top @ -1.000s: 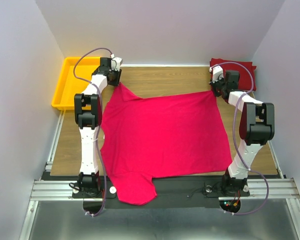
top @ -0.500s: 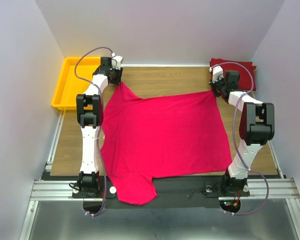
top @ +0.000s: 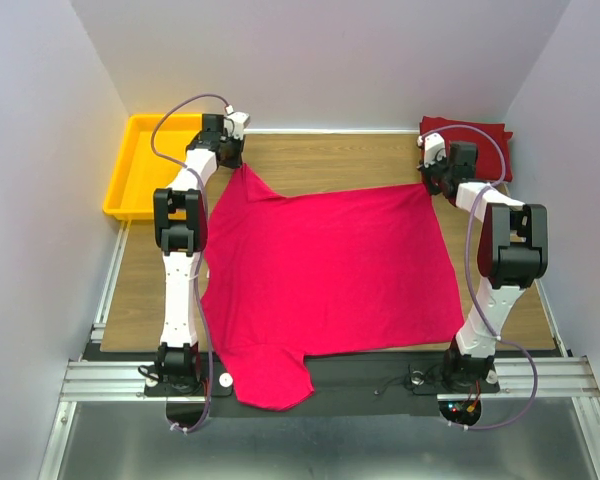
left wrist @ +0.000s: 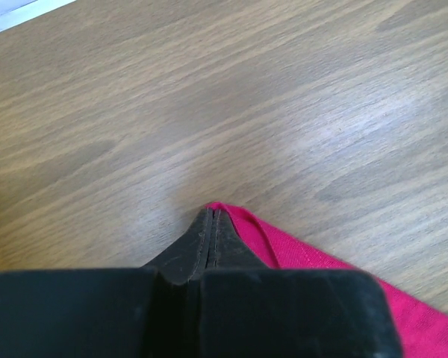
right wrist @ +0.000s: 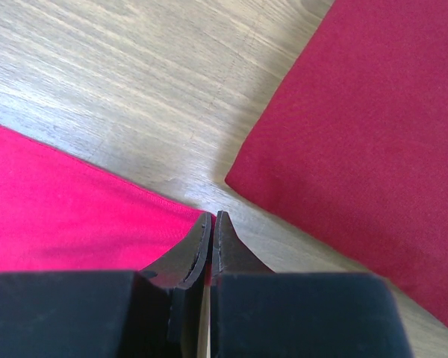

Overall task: Fold and stack the t-shirts
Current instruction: Fold the tshirt

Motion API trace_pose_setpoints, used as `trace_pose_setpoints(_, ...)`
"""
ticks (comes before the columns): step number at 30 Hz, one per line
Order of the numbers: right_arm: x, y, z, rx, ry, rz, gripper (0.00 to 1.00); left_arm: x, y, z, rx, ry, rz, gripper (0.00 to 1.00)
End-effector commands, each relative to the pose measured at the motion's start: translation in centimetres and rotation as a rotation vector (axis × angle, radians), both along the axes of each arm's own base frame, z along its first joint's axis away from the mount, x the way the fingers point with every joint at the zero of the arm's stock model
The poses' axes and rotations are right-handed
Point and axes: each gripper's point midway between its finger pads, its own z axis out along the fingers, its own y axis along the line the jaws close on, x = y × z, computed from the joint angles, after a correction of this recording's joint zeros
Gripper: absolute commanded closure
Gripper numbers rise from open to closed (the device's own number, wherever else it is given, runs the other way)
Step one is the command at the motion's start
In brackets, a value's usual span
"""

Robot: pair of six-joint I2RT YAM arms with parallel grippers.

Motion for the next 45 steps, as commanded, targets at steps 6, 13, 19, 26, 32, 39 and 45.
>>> trace_pose_setpoints(6,2.3,-2.3,3.9,-0.023,-0.096,-0.059,0.99,1.4,-0.1,9.0,-0.03,-0.153,-0.04,1.0)
trace_pose_setpoints(13,2.1,-1.5,6.3,-0.002,-0.125,-0.01,0.99,-1.5,-0.4,15.9,-0.03,-0.232,-0.08,1.0)
trace_pose_setpoints(19,0.8,-0.8,7.1,-0.003,-0.114,0.04,0.99,-5.8,-0.2,17.2,-0.013,-0.202,-0.104,1.0)
trace_pose_setpoints(26,-1.2,-0.6,8.7,-0.039,-0.137,0.077,0.99,-12.4,0.0,18.5,0.007,-0.182,-0.127,1.0)
trace_pose_setpoints(32,-3.0,-1.3,8.5,-0.09,-0.129,0.1,1.0,-19.2,-0.2,19.2,0.016,-0.161,-0.149,1.0)
trace_pose_setpoints(39,-4.9,-2.9,8.3,-0.121,-0.122,0.141,0.99,-27.5,-1.9,17.5,0.023,-0.101,-0.221,1.0)
trace_pose_setpoints(45,-7.4,-3.0,8.2,-0.139,-0.128,0.22,0.99,-33.2,-2.5,16.5,0.028,-0.061,-0.277,1.0)
